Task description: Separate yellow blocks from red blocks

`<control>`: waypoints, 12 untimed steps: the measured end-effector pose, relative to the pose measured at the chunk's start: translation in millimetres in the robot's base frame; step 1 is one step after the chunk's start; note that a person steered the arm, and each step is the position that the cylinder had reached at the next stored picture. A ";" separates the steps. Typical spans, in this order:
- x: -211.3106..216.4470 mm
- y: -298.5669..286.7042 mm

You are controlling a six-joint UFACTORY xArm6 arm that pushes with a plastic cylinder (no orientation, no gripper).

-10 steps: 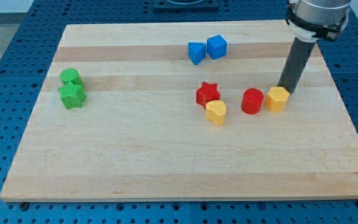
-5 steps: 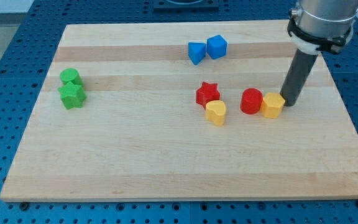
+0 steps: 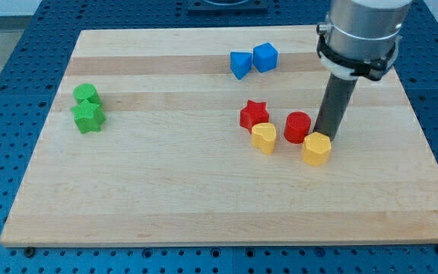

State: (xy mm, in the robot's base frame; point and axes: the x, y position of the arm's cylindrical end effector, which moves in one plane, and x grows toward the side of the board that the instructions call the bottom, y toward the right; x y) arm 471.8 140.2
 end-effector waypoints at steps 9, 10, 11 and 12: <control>-2.6 -66.2; -7.2 -76.9; -15.1 -80.2; -25.9 -87.2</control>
State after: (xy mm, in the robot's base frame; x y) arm 445.9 53.0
